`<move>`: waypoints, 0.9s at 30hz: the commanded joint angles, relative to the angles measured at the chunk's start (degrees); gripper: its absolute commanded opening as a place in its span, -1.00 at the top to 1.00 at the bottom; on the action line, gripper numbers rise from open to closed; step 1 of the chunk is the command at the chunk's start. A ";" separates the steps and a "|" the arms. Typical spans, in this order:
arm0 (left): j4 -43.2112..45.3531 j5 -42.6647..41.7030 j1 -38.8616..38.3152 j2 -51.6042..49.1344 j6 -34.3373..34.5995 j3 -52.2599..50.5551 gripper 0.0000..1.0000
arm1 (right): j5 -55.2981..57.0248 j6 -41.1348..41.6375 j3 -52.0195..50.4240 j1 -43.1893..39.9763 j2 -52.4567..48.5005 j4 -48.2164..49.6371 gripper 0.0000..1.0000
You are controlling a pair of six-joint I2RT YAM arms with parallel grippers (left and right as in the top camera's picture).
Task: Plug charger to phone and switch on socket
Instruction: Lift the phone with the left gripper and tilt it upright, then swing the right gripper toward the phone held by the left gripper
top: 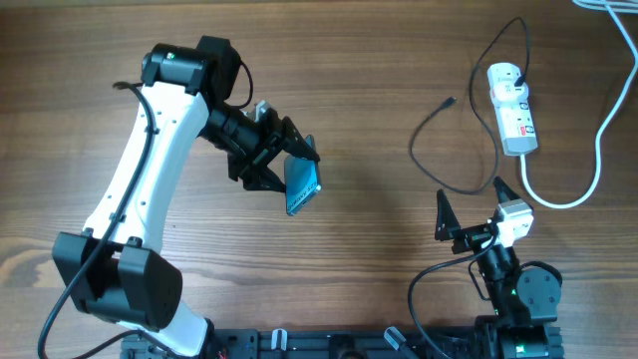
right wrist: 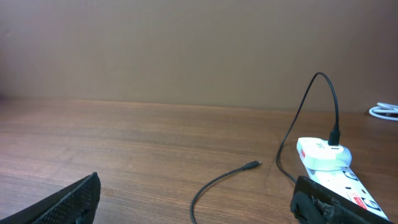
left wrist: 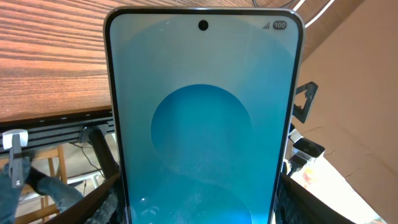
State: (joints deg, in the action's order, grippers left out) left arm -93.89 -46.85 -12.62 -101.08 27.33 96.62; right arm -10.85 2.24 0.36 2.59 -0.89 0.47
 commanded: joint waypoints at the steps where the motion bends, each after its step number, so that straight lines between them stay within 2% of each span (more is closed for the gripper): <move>1: -0.11 -2.56 0.26 1.11 0.13 1.38 0.13 | 0.57 -0.68 -0.07 0.24 0.28 0.31 -1.00; 4: 0.57 -2.36 0.26 1.11 0.15 1.38 0.13 | 2.29 -2.25 -0.07 0.24 0.31 2.97 -0.99; 7: 2.89 -0.15 0.26 1.11 0.63 1.38 0.14 | -3.10 -1.66 -0.07 0.24 0.31 2.45 -0.99; 8: 3.87 1.51 0.26 1.11 1.64 1.38 0.11 | -5.22 -0.39 -0.07 0.24 0.31 2.67 -0.99; 11: 8.37 4.09 0.26 1.11 3.65 1.38 0.11 | -14.25 11.65 -0.07 0.24 0.31 3.58 -0.99; 13: 11.67 4.09 0.26 1.09 3.65 1.38 0.10 | -19.82 26.95 -0.07 0.24 0.31 3.28 -1.00; 16: 15.41 5.14 0.24 1.11 4.20 1.38 0.10 | -30.95 58.47 -0.07 0.24 0.26 1.16 -0.99; 18: 17.70 7.93 0.02 1.09 6.16 1.38 0.10 | -37.38 70.47 -0.07 0.24 0.20 0.74 -0.99; 19: 18.99 9.16 -0.22 1.09 6.69 1.38 0.10 | -38.14 73.05 -0.07 0.24 0.20 0.74 -0.99; 24: 23.96 11.04 -2.64 1.09 9.16 1.38 0.10 | -33.22 77.70 -0.07 0.22 0.17 0.96 -0.99; 25: 24.46 11.58 -3.08 1.09 9.16 1.38 0.10 | -32.15 76.41 -0.07 0.24 0.13 1.14 -0.99; 27: 24.94 13.73 -3.91 1.09 9.18 1.36 0.10 | -30.62 66.03 -0.07 0.24 0.09 1.27 -0.99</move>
State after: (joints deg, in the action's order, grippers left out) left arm -69.78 -35.75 -15.03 -101.08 35.09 96.66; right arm -43.86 74.26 0.36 2.59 -0.91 1.32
